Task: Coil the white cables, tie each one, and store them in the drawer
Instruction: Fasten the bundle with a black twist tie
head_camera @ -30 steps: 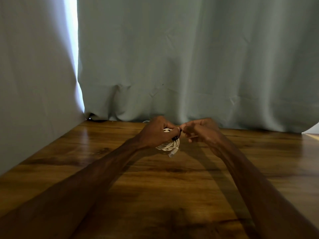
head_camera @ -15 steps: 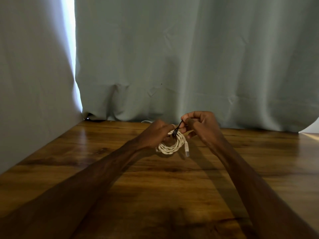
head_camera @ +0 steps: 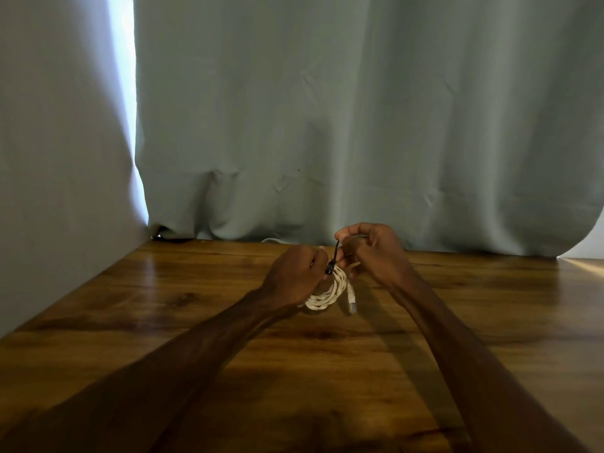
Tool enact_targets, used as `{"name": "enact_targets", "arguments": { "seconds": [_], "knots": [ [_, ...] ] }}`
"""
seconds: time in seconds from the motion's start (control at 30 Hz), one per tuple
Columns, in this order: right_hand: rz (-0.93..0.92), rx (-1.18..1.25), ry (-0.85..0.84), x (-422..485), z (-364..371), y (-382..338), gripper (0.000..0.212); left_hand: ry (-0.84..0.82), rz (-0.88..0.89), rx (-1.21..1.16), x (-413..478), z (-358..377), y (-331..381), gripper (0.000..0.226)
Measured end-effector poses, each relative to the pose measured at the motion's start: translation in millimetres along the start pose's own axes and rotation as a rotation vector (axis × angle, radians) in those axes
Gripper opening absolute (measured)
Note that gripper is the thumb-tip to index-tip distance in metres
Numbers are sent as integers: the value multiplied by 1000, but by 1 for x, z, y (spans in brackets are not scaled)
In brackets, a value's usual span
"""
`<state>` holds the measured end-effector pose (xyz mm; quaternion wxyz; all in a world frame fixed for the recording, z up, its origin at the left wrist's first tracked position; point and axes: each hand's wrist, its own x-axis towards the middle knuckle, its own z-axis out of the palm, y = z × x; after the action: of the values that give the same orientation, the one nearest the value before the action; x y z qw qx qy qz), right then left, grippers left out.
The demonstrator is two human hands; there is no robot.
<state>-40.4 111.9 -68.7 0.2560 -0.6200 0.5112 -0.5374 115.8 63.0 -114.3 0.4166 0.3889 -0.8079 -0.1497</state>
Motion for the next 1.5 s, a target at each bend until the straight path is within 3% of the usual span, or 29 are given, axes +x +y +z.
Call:
{"name": "enact_targets", "arguments": {
  "seconds": [0.3, 0.47, 0.6, 0.77, 0.93, 1.17, 1.27, 1.5],
  "knots": [
    [-94, -113, -81, 1, 1, 5, 7, 4, -126, -68, 4, 1, -6, 50],
    [-434, -475, -8, -5, 10, -1, 4, 15, -135, -64, 6, -4, -8, 52],
    [-527, -472, -26, -10, 20, -10, 5, 36, -152, -71, 10, -12, -14, 54],
    [-458, -436, 34, -6, 18, -4, 5, 8, -119, -84, 4, -4, -8, 52],
    [-236, -383, 104, 0, 8, 2, 6, -29, -42, 36, -2, 6, 3, 45],
    [15, -127, 94, -1, -8, 4, 8, -18, 48, 94, -15, 15, 20, 35],
    [-42, -192, 98, -1, -8, 7, 4, -51, 67, 164, -17, 14, 25, 32],
    [-247, -311, 68, -1, 4, -1, 7, -82, -100, 72, -10, 6, 22, 42]
  ]
}}
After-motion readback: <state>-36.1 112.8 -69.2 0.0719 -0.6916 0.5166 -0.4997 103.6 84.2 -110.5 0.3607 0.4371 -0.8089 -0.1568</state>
